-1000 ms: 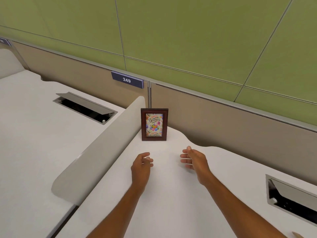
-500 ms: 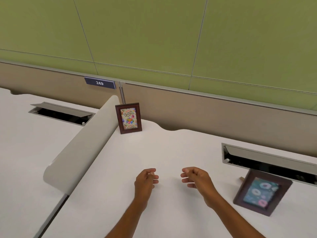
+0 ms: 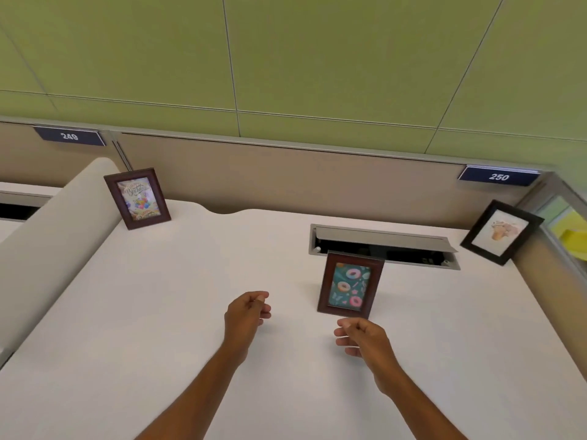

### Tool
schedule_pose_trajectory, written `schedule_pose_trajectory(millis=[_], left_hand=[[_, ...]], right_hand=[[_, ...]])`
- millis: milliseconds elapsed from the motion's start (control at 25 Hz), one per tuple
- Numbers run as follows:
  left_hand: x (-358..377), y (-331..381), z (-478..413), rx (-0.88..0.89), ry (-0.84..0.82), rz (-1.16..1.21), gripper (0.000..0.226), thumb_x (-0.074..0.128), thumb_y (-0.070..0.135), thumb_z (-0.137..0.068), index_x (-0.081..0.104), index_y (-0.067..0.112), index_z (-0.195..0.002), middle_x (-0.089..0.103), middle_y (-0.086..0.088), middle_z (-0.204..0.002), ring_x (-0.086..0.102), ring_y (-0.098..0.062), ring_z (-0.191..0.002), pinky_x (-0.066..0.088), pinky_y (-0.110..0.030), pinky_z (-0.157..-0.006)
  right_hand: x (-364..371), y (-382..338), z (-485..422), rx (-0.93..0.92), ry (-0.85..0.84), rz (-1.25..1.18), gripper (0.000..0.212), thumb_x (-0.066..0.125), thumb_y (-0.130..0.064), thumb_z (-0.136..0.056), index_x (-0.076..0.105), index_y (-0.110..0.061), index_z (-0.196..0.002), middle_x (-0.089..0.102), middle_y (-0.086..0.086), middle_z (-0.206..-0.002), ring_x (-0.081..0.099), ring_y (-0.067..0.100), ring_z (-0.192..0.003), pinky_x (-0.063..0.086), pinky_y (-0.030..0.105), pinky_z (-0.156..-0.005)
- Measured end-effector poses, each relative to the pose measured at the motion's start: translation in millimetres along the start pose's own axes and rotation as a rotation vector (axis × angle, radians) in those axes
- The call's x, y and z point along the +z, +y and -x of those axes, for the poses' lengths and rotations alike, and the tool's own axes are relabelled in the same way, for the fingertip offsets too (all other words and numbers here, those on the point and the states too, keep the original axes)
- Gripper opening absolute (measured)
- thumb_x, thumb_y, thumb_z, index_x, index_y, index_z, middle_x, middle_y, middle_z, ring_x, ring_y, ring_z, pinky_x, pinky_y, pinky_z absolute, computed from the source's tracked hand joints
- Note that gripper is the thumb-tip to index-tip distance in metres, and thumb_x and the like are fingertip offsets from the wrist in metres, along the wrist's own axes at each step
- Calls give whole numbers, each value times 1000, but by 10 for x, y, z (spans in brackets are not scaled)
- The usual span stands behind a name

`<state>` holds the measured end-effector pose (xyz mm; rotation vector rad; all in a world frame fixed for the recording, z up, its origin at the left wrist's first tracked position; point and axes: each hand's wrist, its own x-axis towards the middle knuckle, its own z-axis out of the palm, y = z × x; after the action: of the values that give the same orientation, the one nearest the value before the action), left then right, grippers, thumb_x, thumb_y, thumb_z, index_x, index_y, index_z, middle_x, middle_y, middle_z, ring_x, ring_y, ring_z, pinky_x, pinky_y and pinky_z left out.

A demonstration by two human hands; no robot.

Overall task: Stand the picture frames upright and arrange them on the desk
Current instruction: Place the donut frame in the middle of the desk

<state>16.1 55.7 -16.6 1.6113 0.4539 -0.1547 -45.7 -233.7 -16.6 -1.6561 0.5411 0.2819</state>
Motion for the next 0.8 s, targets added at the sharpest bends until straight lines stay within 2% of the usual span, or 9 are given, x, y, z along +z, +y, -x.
schedule_pose_trajectory(millis=[200, 400, 560, 680, 800], left_hand=[[669, 170, 186, 37, -2, -18, 11, 72, 25, -101, 82, 24, -104, 83, -4, -88, 81, -21, -83, 63, -40, -83], [1144, 346, 151, 78, -17, -99, 18, 69, 11, -99, 82, 19, -109, 82, -3, -99, 80, -26, -93, 66, -42, -88], [1409, 444, 43, 133, -50, -202, 26, 73, 13, -98, 80, 14, -124, 81, -3, -116, 75, -23, -111, 62, -44, -101], [1527, 463, -38, 194, -77, -257, 29, 69, 8, -100, 78, 10, -127, 82, -3, -117, 75, -21, -111, 62, -36, -97], [1550, 439, -101, 226, -92, -331, 27, 65, 6, -103, 79, 7, -126, 83, -5, -115, 77, -23, -108, 64, -39, -96]], right_hand=[[-845, 22, -35, -30, 149, -31, 16, 66, -27, -105, 81, -23, -105, 85, -1, -96, 82, 17, -87, 64, 37, -83], [-1218, -130, -278, -60, 197, -62, 16, 64, -25, -106, 80, -21, -106, 84, 0, -97, 81, 22, -93, 65, 42, -88], [-1194, -266, -477, -87, 127, -46, 13, 73, -27, -101, 75, -23, -113, 79, 1, -114, 75, 21, -107, 64, 40, -91], [-1143, -395, -600, -112, 21, 45, 30, 74, -32, -100, 68, -21, -128, 73, -5, -120, 69, 15, -113, 62, 40, -96], [-1082, -485, -731, -99, -86, 114, 31, 66, -28, -106, 64, -19, -136, 72, 3, -128, 67, 22, -121, 57, 44, -103]])
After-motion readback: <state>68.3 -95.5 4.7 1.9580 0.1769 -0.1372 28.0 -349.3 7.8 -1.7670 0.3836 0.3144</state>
